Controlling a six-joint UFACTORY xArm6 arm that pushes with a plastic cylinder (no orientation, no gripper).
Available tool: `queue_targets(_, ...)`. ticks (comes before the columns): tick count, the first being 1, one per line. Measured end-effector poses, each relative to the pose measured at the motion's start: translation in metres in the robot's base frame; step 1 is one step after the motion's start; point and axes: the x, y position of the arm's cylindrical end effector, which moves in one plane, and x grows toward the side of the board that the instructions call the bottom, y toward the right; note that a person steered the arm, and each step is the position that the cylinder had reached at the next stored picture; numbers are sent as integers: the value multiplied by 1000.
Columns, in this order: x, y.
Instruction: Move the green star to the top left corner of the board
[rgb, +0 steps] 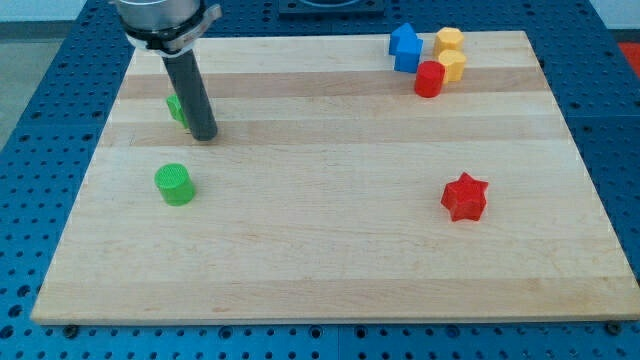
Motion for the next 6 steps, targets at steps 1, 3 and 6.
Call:
queue_targets(1, -25, 0)
queue_targets(3, -74, -17)
queue_targets(6, -57, 1)
